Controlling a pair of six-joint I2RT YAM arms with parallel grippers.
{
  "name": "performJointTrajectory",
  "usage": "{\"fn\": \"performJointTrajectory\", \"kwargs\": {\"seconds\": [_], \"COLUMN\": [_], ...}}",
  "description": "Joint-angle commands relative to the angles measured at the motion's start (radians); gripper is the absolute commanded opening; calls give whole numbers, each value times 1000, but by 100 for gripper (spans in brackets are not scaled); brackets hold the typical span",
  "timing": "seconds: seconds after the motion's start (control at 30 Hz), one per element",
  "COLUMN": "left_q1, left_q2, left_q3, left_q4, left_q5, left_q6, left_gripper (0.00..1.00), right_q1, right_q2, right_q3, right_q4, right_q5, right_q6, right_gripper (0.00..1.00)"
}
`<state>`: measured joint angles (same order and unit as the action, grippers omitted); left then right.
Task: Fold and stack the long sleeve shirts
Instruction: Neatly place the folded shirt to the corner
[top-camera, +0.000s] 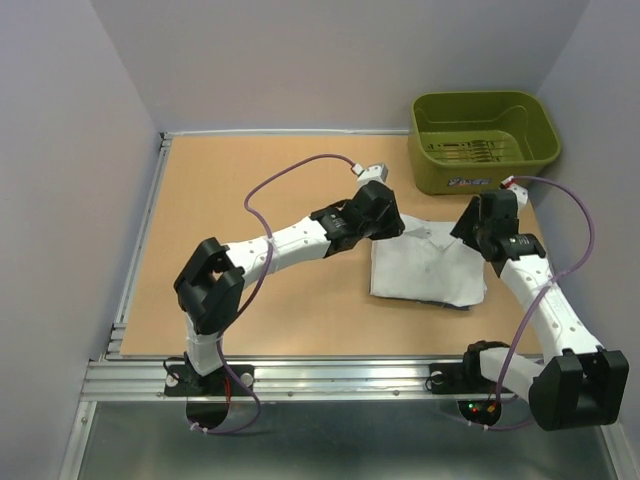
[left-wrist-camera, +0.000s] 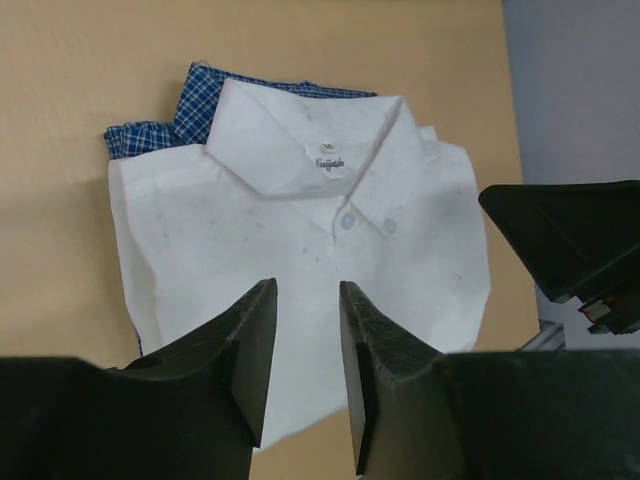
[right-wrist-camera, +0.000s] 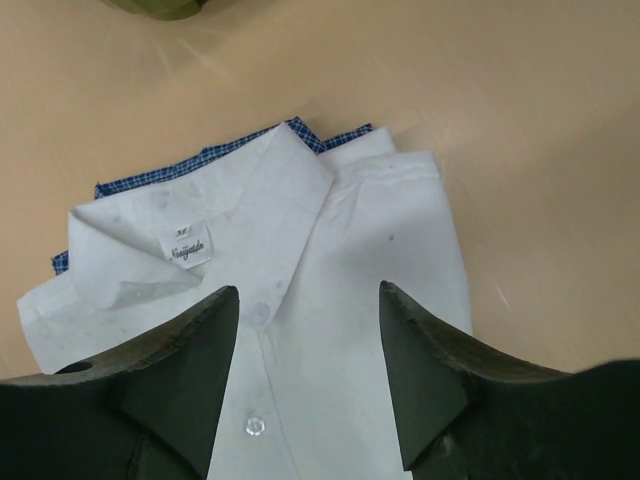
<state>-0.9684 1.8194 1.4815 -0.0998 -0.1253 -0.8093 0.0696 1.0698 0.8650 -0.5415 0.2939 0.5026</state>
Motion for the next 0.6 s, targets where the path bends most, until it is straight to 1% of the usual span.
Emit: {"fn": "performJointTrajectory", "kwargs": {"seconds": [0.0,0.03,0.07,0.17,0.3,0.4,0.43,0.5,0.53,0.57], "left_q1": [0,3,7,8,13,14,16,16,16,16], "left_q2": [89,99,109,135,150,107,94,58,22,0], "left_q3": [7,0,-19,-44,-58,-64,-66,-72,-73,-78], "left_q4": [6,11,27,48,58,58,57,46,42,35], "left_q5": [13,19,24,36,76,82,79,69,59,53], "left_q6": [27,25,22,15,7,-1,-2,-7,-11,-19], "left_gripper": [40,38,37,36,36,43,51,60,65,73], "right_q1": [-39,-60,-65,-134,-159,-159,-159,-159,-159,-159], "right_q2": [25,35,50,70,82,33,0,-25,-31,-37], "right_q3": [-89,-128,-150,-211,-228,-195,-184,-156,-123,-104], "right_q4": [112,139,155,195,209,206,204,190,178,145], "right_q5": [-12,-19,-25,-59,-82,-143,-179,-217,-232,-264], "right_q6": [17,27,31,51,50,-4,-44,-76,-96,-105], "right_gripper": [63,62,61,61,62,66,70,75,80,82]}}
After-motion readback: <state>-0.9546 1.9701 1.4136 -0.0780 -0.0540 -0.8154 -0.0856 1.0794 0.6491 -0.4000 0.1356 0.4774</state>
